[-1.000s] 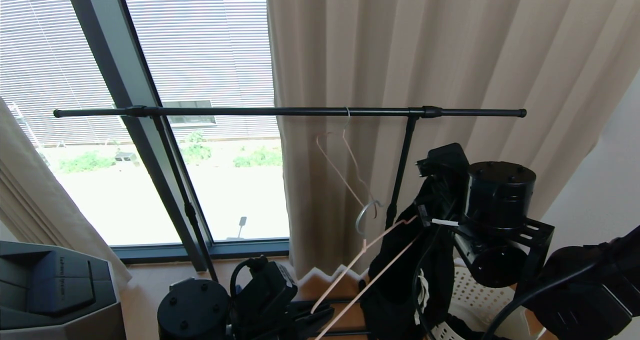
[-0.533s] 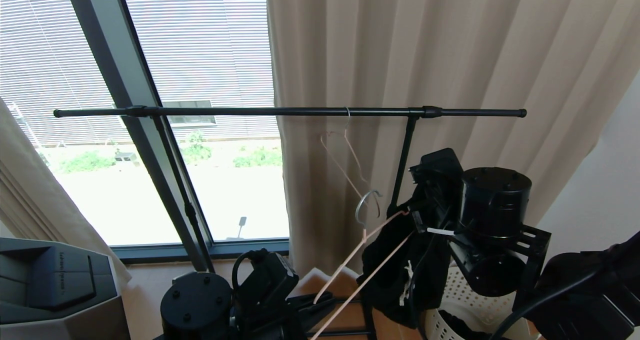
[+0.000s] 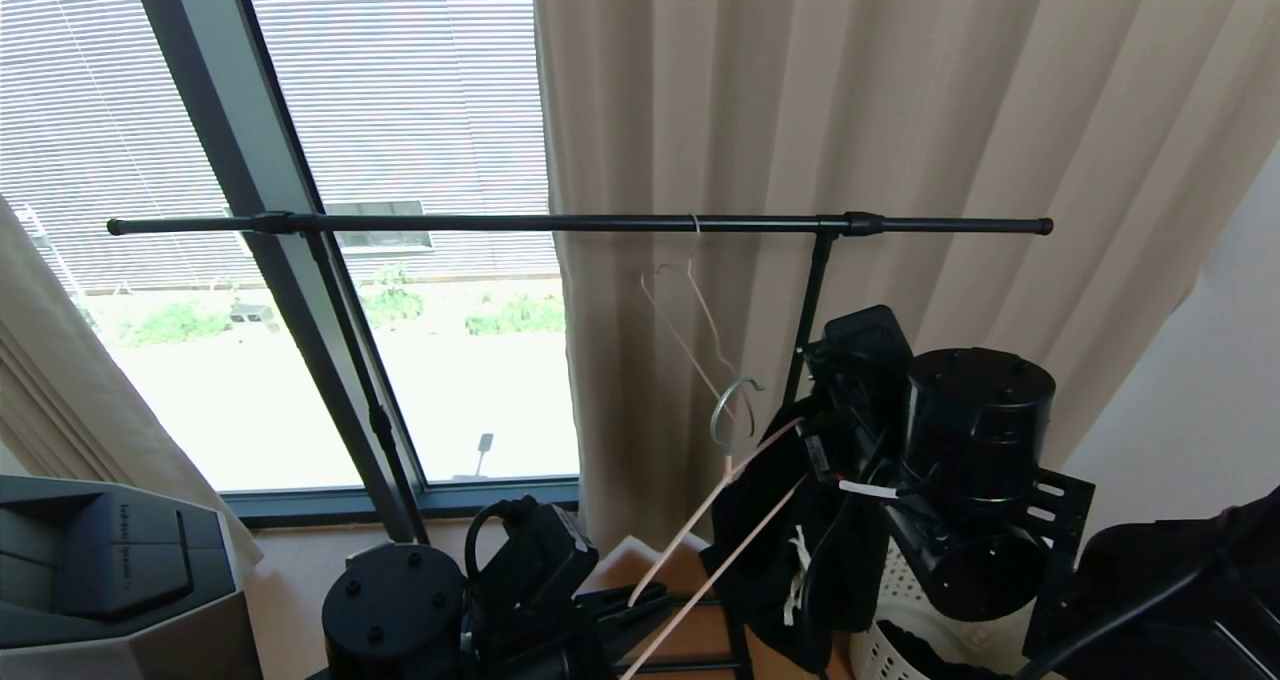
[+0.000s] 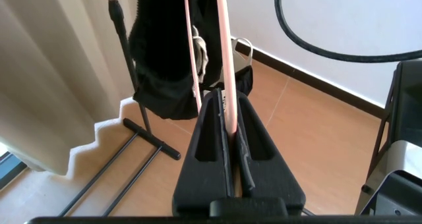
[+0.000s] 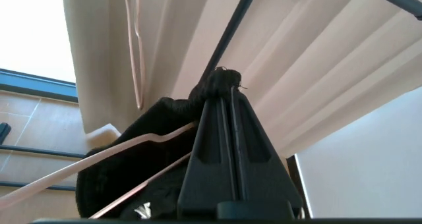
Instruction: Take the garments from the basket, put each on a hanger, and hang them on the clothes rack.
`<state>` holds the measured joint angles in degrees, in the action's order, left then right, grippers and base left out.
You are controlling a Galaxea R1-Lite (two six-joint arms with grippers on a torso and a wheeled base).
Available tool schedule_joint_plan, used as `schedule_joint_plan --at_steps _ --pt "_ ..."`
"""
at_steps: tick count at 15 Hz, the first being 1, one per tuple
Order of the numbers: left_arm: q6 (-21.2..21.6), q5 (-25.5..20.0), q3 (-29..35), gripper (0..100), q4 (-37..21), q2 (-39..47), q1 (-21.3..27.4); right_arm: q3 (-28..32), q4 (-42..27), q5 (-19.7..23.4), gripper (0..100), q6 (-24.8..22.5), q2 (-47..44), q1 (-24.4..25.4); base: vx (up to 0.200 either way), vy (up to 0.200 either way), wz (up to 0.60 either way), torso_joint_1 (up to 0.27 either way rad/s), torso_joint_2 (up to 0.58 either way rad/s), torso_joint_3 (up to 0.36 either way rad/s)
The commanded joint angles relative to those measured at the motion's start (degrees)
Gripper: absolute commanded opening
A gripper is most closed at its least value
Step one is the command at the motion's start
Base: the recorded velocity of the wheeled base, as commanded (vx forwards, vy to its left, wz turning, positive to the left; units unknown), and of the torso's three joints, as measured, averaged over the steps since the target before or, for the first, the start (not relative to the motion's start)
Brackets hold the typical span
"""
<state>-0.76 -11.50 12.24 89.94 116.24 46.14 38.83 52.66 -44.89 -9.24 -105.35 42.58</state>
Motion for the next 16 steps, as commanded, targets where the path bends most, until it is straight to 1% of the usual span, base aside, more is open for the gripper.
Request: schedule_joint_plan --at_steps 1,3,6,12,15,16 --pt "0.0 0.0 0.1 0 0.1 0.0 -0.1 -0.1 0.1 0.0 0 0.0 0.8 1.0 0.0 0.0 0.0 0.0 0.0 0.0" --pt "-0.1 0.0 0.1 0 0.1 0.1 -0.1 -0.2 0.1 0.1 0 0.0 1.7 2.0 0.0 0.0 0.0 0.0 0.0 0.0" --pt "-0.2 0.0 0.2 0 0.1 0.1 -0.9 -0.9 0.1 0.0 0 0.0 3.4 5.0 0.0 0.0 0.0 0.0 0.0 0.0" --pt "-0.3 0.0 0.8 0 0.1 0.0 -1.1 -2.1 0.1 0.1 0 0.0 5.3 8.4 0.0 0.0 0.0 0.0 0.0 0.0" --pt "-1.6 0.5 1.6 0 0.1 0.0 -1.2 -3.1 0.2 0.6 0 0.2 6.1 9.8 0.0 0.0 0.0 0.0 0.0 0.0" --pt "-2.1 0.5 1.8 0 0.1 0.0 -1.5 -3.8 1.6 0.6 0 0.1 6.6 10.8 0.0 0.0 0.0 0.0 0.0 0.0"
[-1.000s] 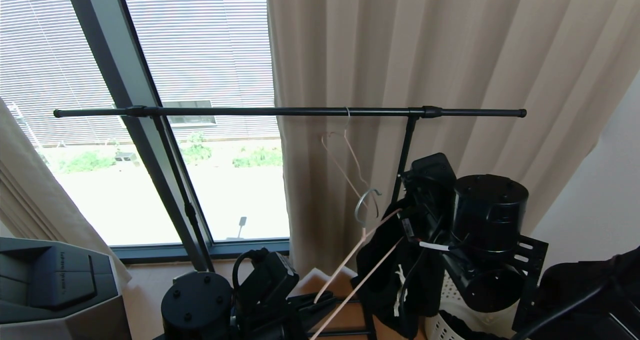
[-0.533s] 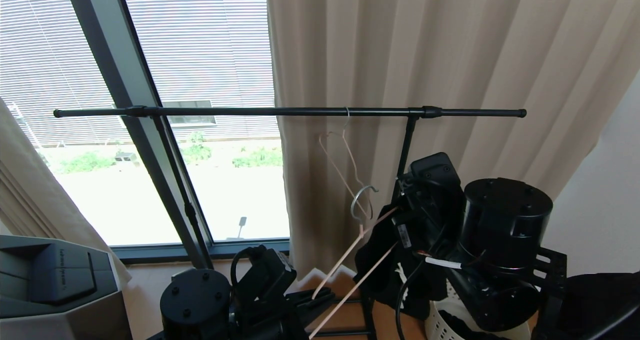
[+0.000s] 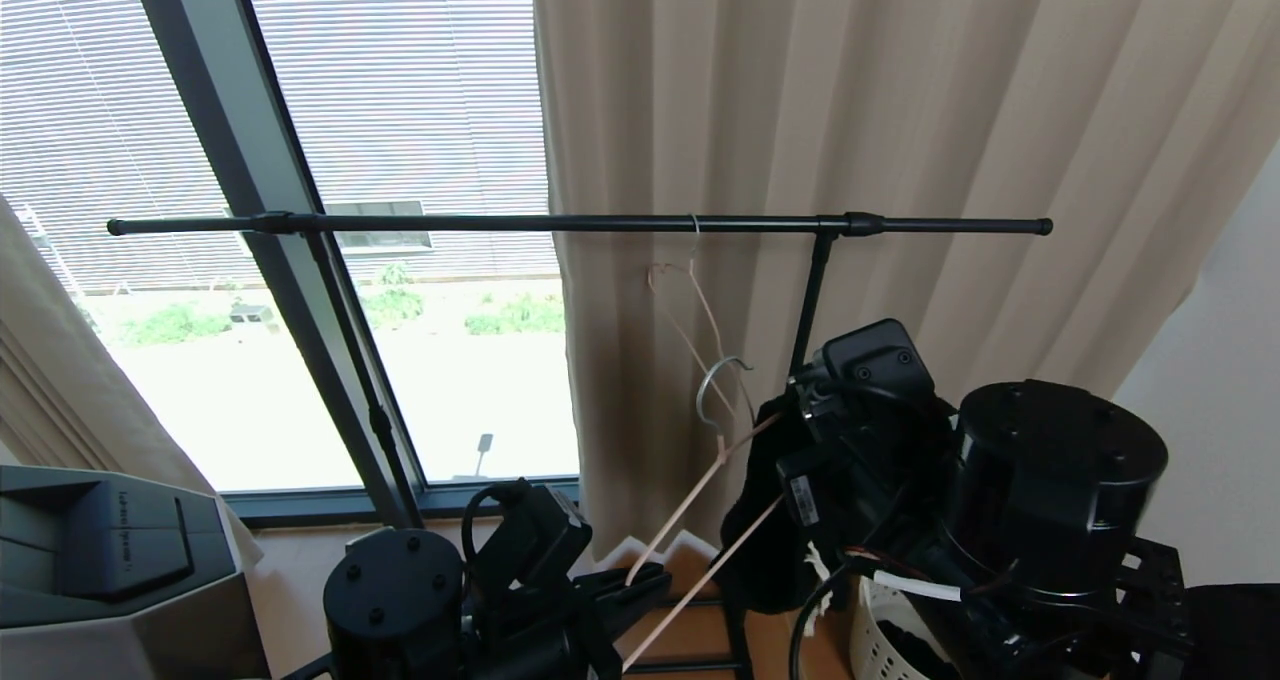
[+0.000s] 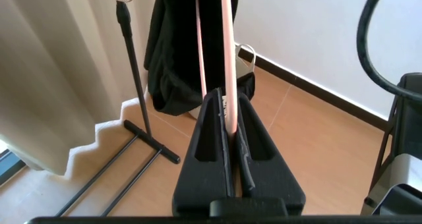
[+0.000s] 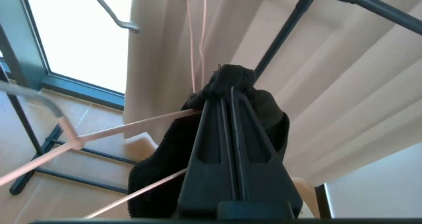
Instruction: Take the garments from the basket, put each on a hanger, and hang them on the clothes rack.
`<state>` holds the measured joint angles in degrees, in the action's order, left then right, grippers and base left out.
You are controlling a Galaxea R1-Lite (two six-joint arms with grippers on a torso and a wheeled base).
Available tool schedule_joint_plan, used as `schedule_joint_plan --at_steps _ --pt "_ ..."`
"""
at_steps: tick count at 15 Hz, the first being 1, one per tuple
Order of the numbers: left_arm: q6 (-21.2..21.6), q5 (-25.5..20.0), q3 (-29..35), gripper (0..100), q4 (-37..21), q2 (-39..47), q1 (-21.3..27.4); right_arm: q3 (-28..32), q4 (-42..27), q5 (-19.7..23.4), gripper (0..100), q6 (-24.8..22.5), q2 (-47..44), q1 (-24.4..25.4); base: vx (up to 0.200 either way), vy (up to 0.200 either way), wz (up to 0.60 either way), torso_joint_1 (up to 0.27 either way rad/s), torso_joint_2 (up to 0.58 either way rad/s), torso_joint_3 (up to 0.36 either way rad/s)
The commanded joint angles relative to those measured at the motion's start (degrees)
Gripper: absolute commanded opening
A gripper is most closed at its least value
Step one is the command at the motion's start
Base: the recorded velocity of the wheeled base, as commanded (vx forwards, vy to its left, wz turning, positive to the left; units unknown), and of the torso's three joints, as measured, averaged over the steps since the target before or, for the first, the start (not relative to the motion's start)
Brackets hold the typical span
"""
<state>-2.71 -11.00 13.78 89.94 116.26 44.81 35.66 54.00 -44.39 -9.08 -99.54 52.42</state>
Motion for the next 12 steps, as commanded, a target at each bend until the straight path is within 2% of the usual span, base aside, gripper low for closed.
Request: schedule_joint_plan --at_steps 1,5,8,10,12 --pt "-0.3 0.0 0.3 0 0.1 0.0 -0.2 -0.9 1.2 0.1 0 -0.1 0.7 1.3 0.0 0.0 0.0 0.0 0.0 0.0" --pt "-0.2 -0.1 0.1 0 0.1 0.2 -0.1 -0.5 1.9 0.1 0 -0.2 1.8 1.2 0.0 0.0 0.0 0.0 0.0 0.0" --pt "-0.4 -1.0 -1.0 0 0.1 -1.2 0.9 1.0 2.0 0.2 0 -0.2 1.1 -3.0 0.0 0.0 0.0 0.0 0.0 0.0" --pt "-0.4 -4.1 -2.4 0 0.1 -2.5 1.4 2.0 1.9 0.3 0 -0.2 0.7 -6.1 0.0 0.0 0.0 0.0 0.0 0.0" --pt "-1.6 -4.3 -2.0 0 0.1 -4.2 1.7 2.1 1.9 0.9 0 -0.1 -0.2 -7.4 0.0 0.0 0.0 0.0 0.0 0.0"
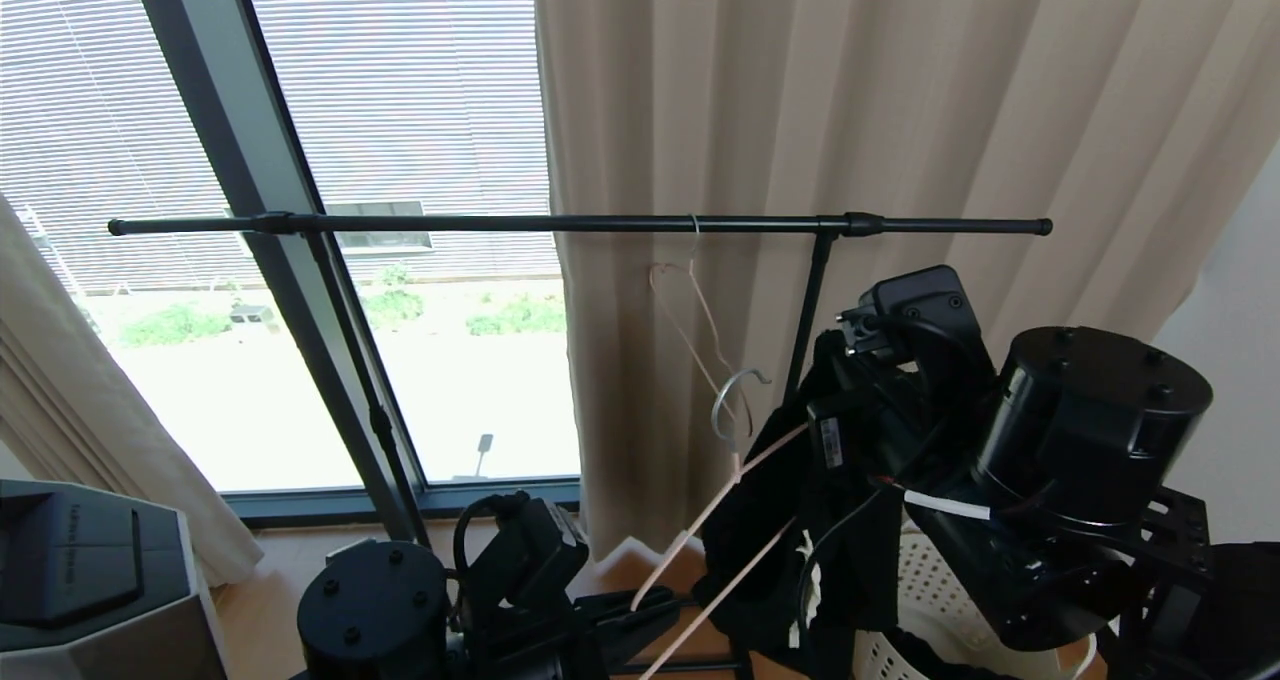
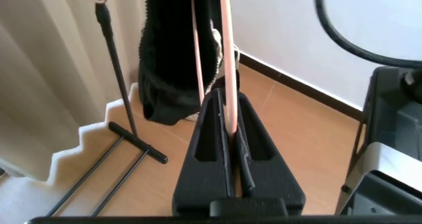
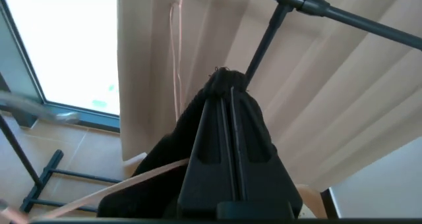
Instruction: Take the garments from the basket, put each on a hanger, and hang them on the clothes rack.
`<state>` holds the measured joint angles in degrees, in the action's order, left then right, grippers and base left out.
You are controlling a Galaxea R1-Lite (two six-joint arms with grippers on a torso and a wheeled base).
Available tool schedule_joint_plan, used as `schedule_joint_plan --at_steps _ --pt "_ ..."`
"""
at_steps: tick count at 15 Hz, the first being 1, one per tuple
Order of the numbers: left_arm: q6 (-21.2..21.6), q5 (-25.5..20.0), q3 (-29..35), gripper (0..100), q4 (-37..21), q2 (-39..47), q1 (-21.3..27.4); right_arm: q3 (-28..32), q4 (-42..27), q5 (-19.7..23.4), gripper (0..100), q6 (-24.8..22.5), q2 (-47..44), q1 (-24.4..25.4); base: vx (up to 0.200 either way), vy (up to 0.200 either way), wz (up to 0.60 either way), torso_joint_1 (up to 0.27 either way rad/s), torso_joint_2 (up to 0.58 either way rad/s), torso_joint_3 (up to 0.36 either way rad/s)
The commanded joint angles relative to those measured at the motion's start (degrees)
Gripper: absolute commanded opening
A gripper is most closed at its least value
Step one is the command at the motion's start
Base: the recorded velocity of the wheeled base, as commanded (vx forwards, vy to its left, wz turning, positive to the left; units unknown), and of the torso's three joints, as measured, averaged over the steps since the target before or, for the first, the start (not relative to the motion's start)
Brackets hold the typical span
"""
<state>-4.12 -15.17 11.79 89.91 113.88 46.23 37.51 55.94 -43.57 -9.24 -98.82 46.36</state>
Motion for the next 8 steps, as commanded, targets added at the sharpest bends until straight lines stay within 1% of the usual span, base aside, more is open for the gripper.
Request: schedule_joint_plan --at_steps 1,4,8 --pt "-1.4 0.0 0.6 0 0.1 -2.9 0.3 0.3 0.0 0.2 0 0.0 -1.6 -1.4 0.0 0.0 0.0 0.0 0.0 0.0" --pt "-3.8 0.1 2.3 0 0.1 -4.5 -0.2 0.1 0.0 0.2 0 0.0 -1.9 -1.4 0.0 0.0 0.0 0.0 0.0 0.0" --pt "-3.5 0.3 2.3 0 0.1 -2.8 -0.5 -0.2 0.0 0.2 0 0.0 -1.3 -0.7 0.0 0.0 0.0 0.0 0.0 0.0"
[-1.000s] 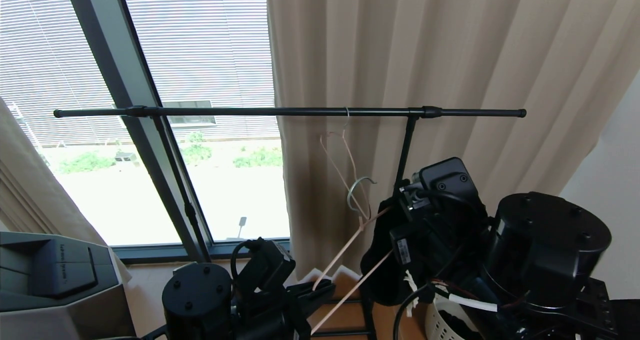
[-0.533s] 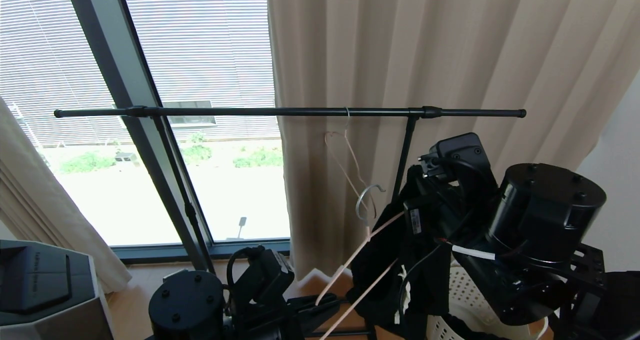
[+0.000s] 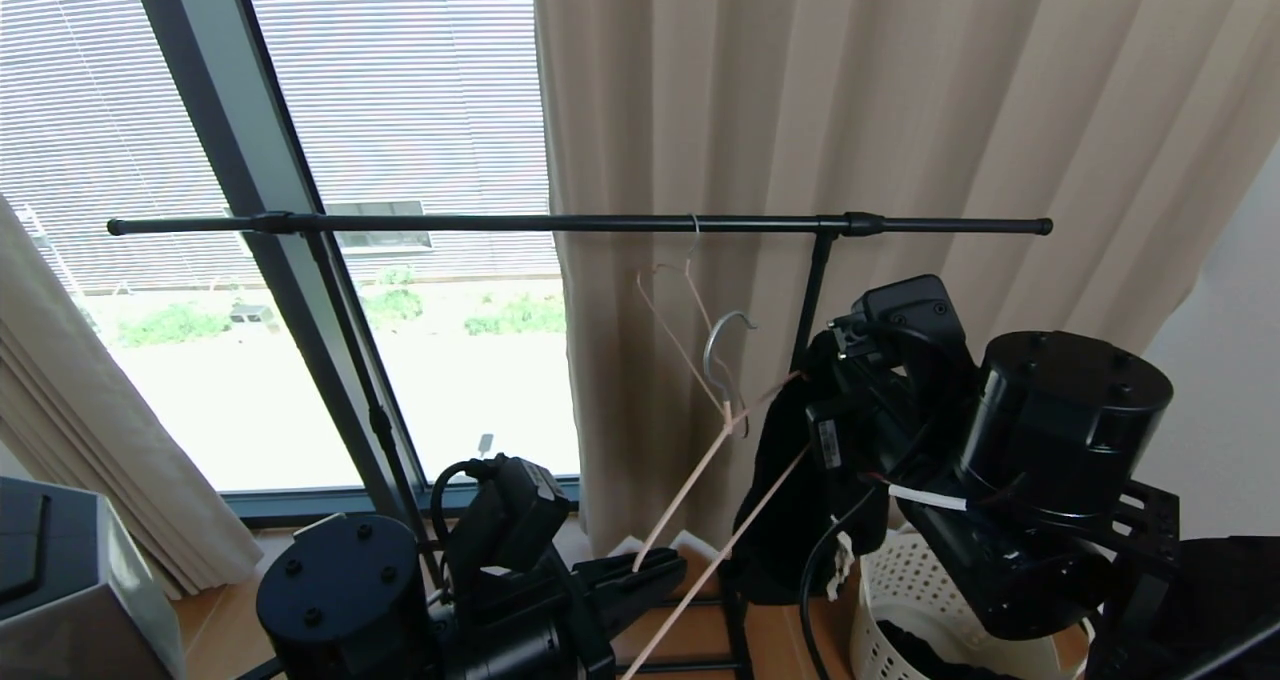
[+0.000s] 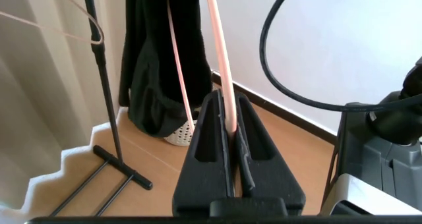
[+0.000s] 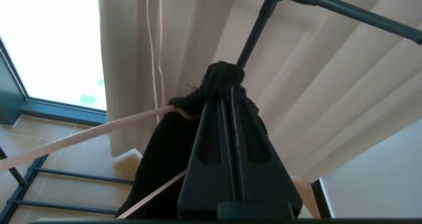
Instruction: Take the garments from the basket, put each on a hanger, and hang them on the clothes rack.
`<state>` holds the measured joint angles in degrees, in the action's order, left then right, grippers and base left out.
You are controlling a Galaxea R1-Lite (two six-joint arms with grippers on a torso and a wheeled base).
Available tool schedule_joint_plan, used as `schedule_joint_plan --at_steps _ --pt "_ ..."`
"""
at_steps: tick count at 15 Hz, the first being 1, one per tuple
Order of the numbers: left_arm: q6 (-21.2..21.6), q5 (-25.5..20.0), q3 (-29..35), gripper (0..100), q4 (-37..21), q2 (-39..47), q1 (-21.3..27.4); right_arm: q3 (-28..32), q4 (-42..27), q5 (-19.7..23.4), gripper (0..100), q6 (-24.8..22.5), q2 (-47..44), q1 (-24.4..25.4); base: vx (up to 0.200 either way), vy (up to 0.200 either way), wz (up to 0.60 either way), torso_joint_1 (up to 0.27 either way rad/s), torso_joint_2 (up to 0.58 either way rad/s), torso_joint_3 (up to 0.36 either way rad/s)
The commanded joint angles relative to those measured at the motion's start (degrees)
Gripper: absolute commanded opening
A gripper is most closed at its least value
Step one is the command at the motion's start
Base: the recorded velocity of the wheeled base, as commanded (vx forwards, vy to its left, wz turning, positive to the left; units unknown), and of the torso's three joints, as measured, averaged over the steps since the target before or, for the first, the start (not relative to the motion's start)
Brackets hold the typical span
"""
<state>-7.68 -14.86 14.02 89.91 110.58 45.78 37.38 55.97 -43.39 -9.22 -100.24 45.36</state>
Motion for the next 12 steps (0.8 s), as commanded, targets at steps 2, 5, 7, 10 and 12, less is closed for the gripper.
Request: schedule_joint_plan --at_steps 2,5,7,10,12 --pt "0.4 0.8 0.2 0 0.1 2.2 -0.1 -0.1 0.0 -0.1 0 0.0 0.4 1.9 0.0 0.0 0.0 0.0 0.0 0.0" --pt "0.5 1.7 0.9 0 0.1 3.2 -0.1 -0.4 0.0 -0.2 0 0.0 0.7 3.4 0.0 0.0 0.0 0.0 0.0 0.0" --pt "1.4 1.7 0.8 0 0.1 4.9 -0.1 -0.4 0.0 -0.2 0 0.0 1.7 4.6 0.0 0.0 0.0 0.0 0.0 0.0" --pt "2.0 1.7 1.0 0 0.1 6.1 -0.1 -0.5 0.0 -0.2 0 0.0 2.2 6.0 0.0 0.0 0.0 0.0 0.0 0.0" --pt "2.0 1.9 1.5 0 0.1 6.1 -0.2 -0.6 0.0 -0.2 0 0.0 2.3 6.4 0.0 0.0 0.0 0.0 0.0 0.0"
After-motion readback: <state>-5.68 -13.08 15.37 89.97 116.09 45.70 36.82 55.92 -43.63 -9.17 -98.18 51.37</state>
